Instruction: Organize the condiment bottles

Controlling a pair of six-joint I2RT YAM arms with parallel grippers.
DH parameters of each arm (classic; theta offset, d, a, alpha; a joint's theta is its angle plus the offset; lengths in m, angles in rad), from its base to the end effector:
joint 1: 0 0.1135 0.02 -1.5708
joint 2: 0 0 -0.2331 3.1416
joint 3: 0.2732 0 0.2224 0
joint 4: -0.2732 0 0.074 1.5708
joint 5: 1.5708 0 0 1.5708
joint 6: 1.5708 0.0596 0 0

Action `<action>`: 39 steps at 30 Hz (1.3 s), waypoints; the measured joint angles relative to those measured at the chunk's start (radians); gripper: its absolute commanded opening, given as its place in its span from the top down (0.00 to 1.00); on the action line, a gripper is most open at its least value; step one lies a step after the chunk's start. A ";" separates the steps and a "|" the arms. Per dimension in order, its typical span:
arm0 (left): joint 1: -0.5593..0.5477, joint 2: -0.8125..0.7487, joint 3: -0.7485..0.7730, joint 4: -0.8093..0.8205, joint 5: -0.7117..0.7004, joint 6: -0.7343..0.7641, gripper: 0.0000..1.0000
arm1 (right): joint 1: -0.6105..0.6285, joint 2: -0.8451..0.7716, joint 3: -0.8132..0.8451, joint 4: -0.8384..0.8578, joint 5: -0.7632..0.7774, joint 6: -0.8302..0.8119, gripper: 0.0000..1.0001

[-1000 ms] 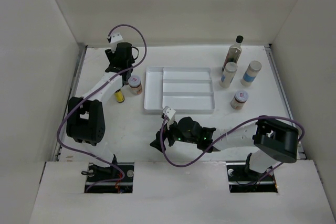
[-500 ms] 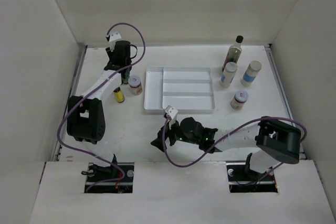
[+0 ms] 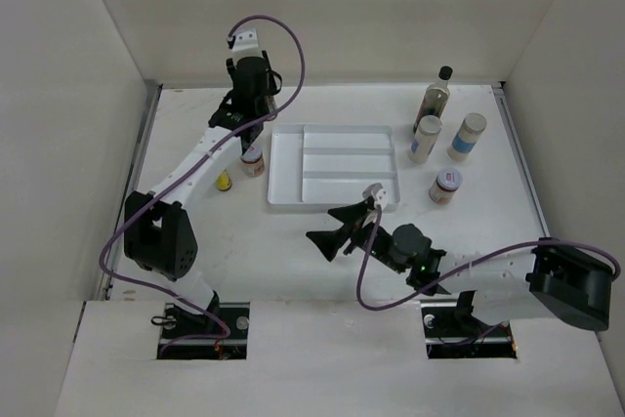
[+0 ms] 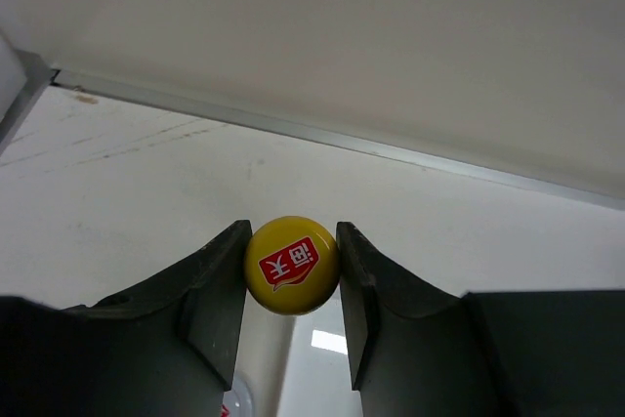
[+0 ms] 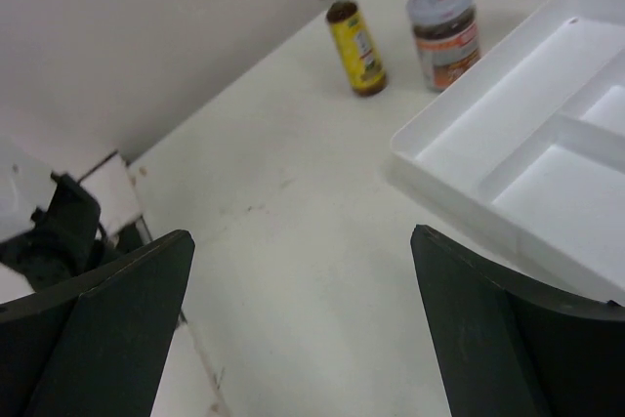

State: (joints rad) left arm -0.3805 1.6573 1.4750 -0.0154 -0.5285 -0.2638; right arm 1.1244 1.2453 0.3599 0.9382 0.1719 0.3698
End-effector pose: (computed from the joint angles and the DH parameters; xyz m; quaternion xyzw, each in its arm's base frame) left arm 0.3683 -0.1149 0.3413 -0.1217 0.7550 -0.0021 0.6444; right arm 0.1214 0.2301 0.2136 -0.1947 0.6604 0.4478 0.5705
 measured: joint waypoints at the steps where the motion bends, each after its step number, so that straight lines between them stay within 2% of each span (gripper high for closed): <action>1: -0.016 -0.003 0.000 0.007 0.004 0.002 0.80 | -0.008 -0.015 -0.012 0.018 0.023 0.002 0.00; 11: -0.113 0.047 0.037 0.030 0.041 0.006 0.80 | -0.105 -0.046 -0.064 0.065 0.135 0.066 0.00; 24: -0.108 0.179 0.037 0.034 0.041 0.006 0.80 | -0.105 -0.045 -0.065 0.065 0.135 0.079 0.00; 39: -0.106 0.187 0.019 0.087 0.037 0.006 0.80 | -0.109 -0.020 -0.061 0.057 0.135 0.086 0.00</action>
State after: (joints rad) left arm -0.4870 1.8442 1.4937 0.0719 -0.4919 -0.2573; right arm 1.0153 1.2255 0.2989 0.9951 0.3073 0.4561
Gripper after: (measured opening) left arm 0.359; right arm 0.999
